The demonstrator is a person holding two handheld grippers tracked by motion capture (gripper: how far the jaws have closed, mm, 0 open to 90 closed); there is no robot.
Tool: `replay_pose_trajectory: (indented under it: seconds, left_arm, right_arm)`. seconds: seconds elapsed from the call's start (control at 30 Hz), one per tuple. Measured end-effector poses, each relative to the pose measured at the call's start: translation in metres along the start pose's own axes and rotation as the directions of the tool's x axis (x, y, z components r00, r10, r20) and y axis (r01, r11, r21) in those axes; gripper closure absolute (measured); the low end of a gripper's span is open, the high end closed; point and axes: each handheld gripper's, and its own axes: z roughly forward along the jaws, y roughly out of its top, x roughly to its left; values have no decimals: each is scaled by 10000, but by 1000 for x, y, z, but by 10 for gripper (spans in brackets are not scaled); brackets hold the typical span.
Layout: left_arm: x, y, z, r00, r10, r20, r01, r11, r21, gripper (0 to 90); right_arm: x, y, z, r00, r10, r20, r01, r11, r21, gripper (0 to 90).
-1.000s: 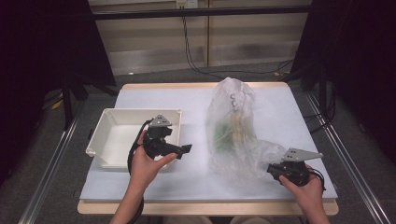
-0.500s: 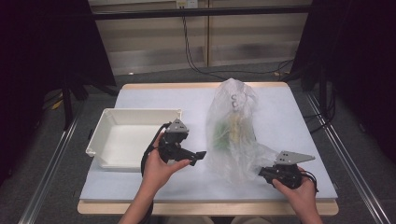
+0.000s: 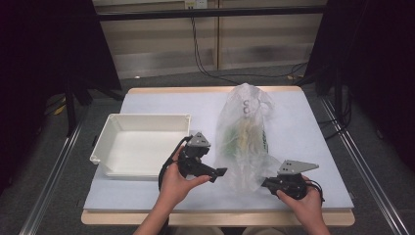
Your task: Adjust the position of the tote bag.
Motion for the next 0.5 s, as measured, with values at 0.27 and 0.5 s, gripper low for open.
replay_pose_trajectory:
  seconds: [0.27, 0.5]
  left_arm:
    - [-8, -4, 3, 9997, -238, 71, 237, 9997, 48, 53]
    - [-9, -10, 10, 9978, -657, 109, 656, 9978, 60, 43]
  right_arm:
    - [9, 4, 12, 9994, -254, -238, 258, 9995, 187, 900]
    - [18, 10, 26, 9969, -611, -505, 627, 9976, 310, 900]
